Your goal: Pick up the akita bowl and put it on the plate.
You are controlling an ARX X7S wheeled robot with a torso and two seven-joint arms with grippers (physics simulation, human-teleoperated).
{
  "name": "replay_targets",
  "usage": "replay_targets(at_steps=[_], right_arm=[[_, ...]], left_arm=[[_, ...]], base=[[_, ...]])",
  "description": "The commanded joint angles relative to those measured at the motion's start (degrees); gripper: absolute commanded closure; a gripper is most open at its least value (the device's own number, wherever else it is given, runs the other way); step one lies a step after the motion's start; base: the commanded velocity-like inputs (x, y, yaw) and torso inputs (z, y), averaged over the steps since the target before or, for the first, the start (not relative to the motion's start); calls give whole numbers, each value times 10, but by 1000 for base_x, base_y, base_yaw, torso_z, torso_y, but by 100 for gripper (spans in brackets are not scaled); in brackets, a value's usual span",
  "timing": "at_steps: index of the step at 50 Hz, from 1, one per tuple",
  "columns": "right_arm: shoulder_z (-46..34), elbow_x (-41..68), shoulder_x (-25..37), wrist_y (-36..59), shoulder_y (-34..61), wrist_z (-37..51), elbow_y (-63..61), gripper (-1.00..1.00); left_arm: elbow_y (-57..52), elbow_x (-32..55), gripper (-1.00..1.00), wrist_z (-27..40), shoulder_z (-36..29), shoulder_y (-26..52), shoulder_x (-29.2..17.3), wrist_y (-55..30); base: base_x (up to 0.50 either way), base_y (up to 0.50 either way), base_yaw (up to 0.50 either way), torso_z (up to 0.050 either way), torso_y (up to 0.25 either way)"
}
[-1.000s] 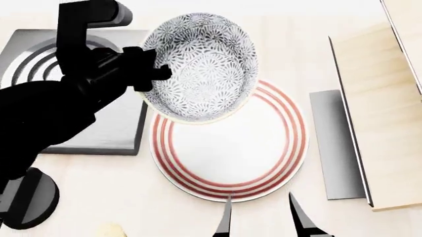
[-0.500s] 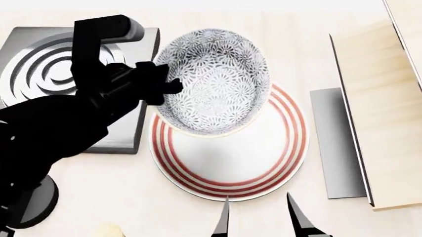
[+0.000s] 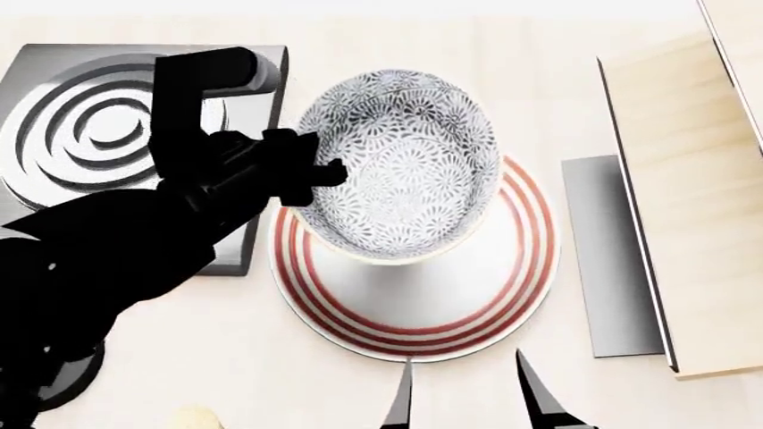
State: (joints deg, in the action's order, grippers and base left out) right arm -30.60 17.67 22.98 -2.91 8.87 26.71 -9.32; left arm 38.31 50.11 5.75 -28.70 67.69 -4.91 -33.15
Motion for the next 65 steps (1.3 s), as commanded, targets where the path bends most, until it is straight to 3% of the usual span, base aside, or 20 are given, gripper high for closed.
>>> replay_targets(at_steps=[1, 43, 44, 45, 46, 59, 60, 65], right_arm=[[-2, 0, 0, -2, 0, 0, 3, -100], [-4, 4, 2, -4, 1, 1, 4, -100], [-4, 4, 2, -4, 0, 1, 3, -100], [-4, 4, 2, -5, 0, 1, 3, -100], [-4, 4, 2, -5, 0, 1, 3, -100], [-8, 2, 0, -8, 1, 0, 12, -100], [-8, 2, 0, -8, 1, 0, 11, -100], [-9, 2, 0, -9, 0, 0, 11, -100]], left_arm=[[-3, 6, 100, 3, 0, -8, 9, 16], [21, 24, 100, -1, -35, -9, 23, 37], [22, 24, -100, 2, -36, -9, 24, 36], [24, 28, -100, -6, -37, -9, 24, 34], [23, 26, 100, 0, -38, -9, 24, 37], [29, 28, 100, 9, -47, -7, 21, 45], [31, 30, -100, 7, -46, -7, 21, 45], [32, 30, -100, 10, -49, -7, 19, 48]], base=[[0, 0, 0, 0, 0], [0, 0, 0, 0, -13], [0, 0, 0, 0, 0], [0, 0, 0, 0, 0], [0, 0, 0, 0, 0], [0, 0, 0, 0, 0], [0, 0, 0, 0, 0], [0, 0, 0, 0, 0]])
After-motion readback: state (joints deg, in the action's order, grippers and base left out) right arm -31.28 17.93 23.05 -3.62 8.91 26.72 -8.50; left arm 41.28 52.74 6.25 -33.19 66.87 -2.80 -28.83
